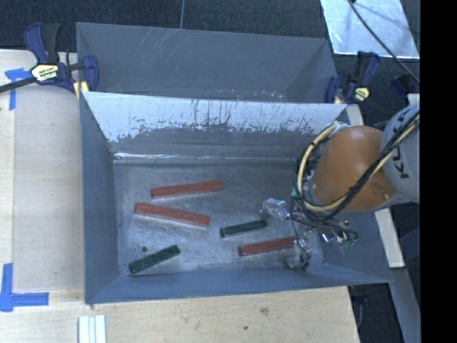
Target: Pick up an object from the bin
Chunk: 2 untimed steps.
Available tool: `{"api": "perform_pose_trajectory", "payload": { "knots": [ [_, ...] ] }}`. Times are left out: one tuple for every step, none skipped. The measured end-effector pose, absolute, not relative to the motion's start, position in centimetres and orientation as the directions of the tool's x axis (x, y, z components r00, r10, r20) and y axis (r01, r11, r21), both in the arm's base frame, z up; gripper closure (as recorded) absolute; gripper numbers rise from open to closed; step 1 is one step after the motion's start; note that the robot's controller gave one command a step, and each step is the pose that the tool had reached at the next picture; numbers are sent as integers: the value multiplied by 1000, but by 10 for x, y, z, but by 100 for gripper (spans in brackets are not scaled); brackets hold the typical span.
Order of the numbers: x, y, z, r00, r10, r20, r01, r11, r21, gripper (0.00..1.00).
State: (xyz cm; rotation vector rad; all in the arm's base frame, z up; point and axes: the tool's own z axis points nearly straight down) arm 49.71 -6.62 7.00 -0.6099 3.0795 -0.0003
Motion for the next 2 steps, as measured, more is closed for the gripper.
{"api": "perform_pose_trajectory", "payload": {
  "knots": [
    [498, -66, 71, -924, -382, -4, -382, 924, -1, 100],
    [528, -66, 213, -922, -387, -4, -387, 922, -2, 100]
  ]
}}
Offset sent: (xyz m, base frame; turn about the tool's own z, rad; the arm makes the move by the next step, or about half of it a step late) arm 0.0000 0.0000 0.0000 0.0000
